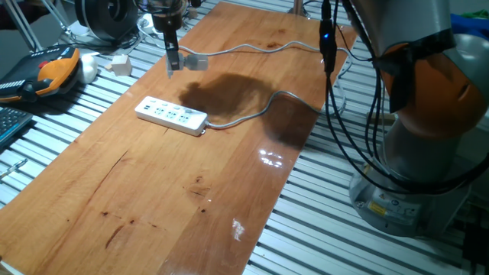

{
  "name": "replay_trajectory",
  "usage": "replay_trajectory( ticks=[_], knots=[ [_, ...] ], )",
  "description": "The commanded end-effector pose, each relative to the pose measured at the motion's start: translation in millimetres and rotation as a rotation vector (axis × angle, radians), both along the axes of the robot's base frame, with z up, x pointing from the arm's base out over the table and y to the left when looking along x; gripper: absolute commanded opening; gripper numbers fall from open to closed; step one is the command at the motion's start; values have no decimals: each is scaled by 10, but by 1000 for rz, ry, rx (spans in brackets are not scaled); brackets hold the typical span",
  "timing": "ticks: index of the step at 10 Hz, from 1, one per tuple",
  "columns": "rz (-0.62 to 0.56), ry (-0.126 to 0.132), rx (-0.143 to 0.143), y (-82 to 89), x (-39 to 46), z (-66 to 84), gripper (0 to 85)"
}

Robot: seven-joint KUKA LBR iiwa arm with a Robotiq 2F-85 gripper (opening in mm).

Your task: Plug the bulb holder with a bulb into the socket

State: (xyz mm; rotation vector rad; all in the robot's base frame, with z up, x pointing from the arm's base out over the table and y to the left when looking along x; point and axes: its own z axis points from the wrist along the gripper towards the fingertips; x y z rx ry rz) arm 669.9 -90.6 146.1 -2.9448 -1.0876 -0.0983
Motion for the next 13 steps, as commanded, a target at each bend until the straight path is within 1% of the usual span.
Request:
replay_trajectory(
  ticks=[1,2,3,4,5,6,7,8,9,10,11,13],
  knots=[
    [73,8,-17,-4,5,10,0],
    [105,8,-33,-1,-42,40,0],
    [134,3,-39,-6,-73,60,0],
    [150,21,-56,-13,-68,61,0],
    [200,8,-75,-21,-97,79,0],
    [235,-5,-56,-73,-33,74,0],
    [287,-9,-63,-105,-23,108,0],
    [339,-12,-81,-159,-31,153,0],
    [398,-1,-48,-252,-15,192,0],
    [438,9,-49,-280,-10,211,0],
    [455,17,-61,-308,-9,230,0],
    [469,19,-53,-356,-6,259,0]
  ],
)
